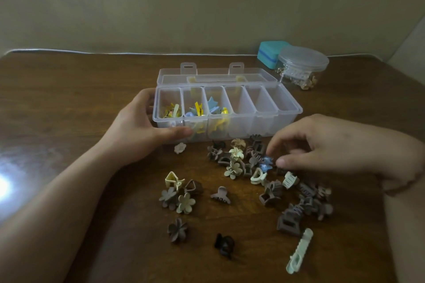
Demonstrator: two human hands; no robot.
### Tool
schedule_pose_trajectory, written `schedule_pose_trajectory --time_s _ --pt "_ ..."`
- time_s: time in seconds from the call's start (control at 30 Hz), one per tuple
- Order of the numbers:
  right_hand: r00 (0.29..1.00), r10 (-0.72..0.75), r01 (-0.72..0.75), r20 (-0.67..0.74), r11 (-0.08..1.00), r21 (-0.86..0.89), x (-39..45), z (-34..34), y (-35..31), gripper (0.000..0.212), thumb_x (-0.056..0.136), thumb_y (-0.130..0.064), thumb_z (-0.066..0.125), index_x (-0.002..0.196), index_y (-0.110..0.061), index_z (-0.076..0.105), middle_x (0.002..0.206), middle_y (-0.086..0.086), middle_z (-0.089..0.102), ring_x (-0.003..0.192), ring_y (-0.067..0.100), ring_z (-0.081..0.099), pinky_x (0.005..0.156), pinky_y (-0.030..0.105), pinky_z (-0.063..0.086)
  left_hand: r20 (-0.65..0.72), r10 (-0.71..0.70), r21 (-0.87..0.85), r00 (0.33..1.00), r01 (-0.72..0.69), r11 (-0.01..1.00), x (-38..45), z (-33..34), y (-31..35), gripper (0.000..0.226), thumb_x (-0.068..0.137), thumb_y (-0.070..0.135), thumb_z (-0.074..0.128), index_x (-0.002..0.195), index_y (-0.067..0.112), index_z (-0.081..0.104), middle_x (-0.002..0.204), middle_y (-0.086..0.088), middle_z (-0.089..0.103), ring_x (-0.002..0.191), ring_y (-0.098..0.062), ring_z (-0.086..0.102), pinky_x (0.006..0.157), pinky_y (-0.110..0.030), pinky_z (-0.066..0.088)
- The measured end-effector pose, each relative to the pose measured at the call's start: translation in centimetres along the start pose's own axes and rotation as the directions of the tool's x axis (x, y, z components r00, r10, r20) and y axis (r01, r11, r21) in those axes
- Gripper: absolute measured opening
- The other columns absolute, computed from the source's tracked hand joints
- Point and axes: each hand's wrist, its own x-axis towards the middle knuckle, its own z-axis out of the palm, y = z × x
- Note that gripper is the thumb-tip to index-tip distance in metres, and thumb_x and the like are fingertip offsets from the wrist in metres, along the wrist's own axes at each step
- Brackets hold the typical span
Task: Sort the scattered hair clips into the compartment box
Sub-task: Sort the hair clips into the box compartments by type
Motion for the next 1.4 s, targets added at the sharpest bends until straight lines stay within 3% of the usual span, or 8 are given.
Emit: schedule_pose_trajectory --time_s 0.17,0.43,0.53,0.67,0.9,0.97,1.1,1.4 --pt "0.985 0.046 -0.059 -0.169 0.995 -0.074 1.1 0.4 0.6 0.026 0.087 -0.036 0.066 0.111 -0.043 0.061 0.061 -0.005 0.057 0.059 0.009 0.057 0.066 0.037 0.053 -0.002 0.002 0.008 1.0 -0.002 1.0 0.0 0.0 0.0 0.097 0.053 0.056 0.082 0.139 0.032 0.045 0.125 0.015 0.061 0.116 -0.008 0.058 0.097 -0.034 0.049" --pt "0.994 0.1 -0.104 -0.053 0.991 -0.083 1.0 0.4 0.5 0.026 0.083 -0.033 0.071 0.107 -0.04 0.063 0.062 -0.003 0.059 0.057 0.008 0.056 0.067 0.037 0.054 0.005 0.01 0.017 1.0 -0.01 1.0 0.0 0.0 0.0 0.098 0.053 0.057 0.081 0.14 0.034 0.042 0.126 0.015 0.06 0.117 -0.009 0.057 0.097 -0.036 0.05" --pt "0.978 0.007 -0.025 -0.208 0.996 -0.084 1.1 0.5 0.2 0.017 0.084 -0.035 0.069 0.101 -0.037 0.066 0.062 -0.006 0.058 0.059 0.005 0.056 0.061 0.034 0.051 0.005 0.013 0.017 1.0 -0.013 1.0 0.1 0.0 -0.1 0.099 0.053 0.058 0.081 0.14 0.033 0.042 0.127 0.015 0.059 0.117 -0.009 0.057 0.097 -0.036 0.05" --pt "0.892 -0.266 0.236 -0.365 0.964 -0.127 1.8 2.1 -2.2 0.028 0.088 -0.042 0.058 0.116 -0.041 0.061 0.097 -0.025 0.062 0.091 -0.01 0.054 0.075 0.022 0.048 0.001 0.021 0.008 1.0 -0.021 1.0 0.2 0.0 -0.2 0.101 0.052 0.058 0.081 0.141 0.032 0.042 0.129 0.014 0.059 0.117 -0.008 0.057 0.095 -0.033 0.05" --pt "0.857 -0.508 0.458 -0.081 0.826 -0.329 3.3 5.1 -5.4 0.051 0.097 -0.037 0.05 0.145 -0.037 0.034 0.149 -0.022 0.034 0.138 -0.003 0.02 0.116 0.029 0.023 -0.013 0.037 -0.019 0.999 -0.038 0.999 0.1 0.2 -0.3 0.093 0.052 0.057 0.083 0.134 0.035 0.045 0.119 0.02 0.061 0.113 -0.003 0.059 0.086 -0.02 0.047" --pt "0.841 -0.531 0.487 -0.102 0.826 -0.284 2.9 4.6 -5.1 0.047 0.096 -0.032 0.053 0.141 -0.034 0.043 0.144 -0.019 0.044 0.137 -0.002 0.027 0.114 0.029 0.027 -0.012 0.037 -0.029 0.999 -0.037 0.999 0.2 0.2 -0.3 0.094 0.052 0.057 0.083 0.135 0.035 0.045 0.12 0.019 0.061 0.114 -0.004 0.059 0.088 -0.023 0.049" --pt "0.819 -0.423 0.464 -0.389 0.885 0.016 -0.8 1.5 -4.3 0.031 0.089 -0.03 0.065 0.12 -0.027 0.065 0.117 -0.017 0.065 0.117 0.004 0.057 0.096 0.029 0.049 0.016 0.016 -0.026 1.0 -0.016 1.0 0.1 -0.1 0.0 0.096 0.053 0.056 0.083 0.137 0.034 0.042 0.119 0.021 0.059 0.115 -0.006 0.058 0.092 -0.029 0.05" --pt "0.743 -0.337 0.254 -0.578 0.941 -0.222 -9.1 9.4 -3.0 0.027 0.085 -0.047 0.06 0.103 -0.029 0.069 0.101 -0.014 0.062 0.093 0.003 0.062 0.075 0.025 0.052 0.039 0.002 -0.05 0.999 0.0 0.999 -0.3 -0.2 0.6 0.098 0.053 0.055 0.081 0.139 0.031 0.042 0.121 0.016 0.057 0.111 -0.007 0.058 0.079 -0.019 0.047"
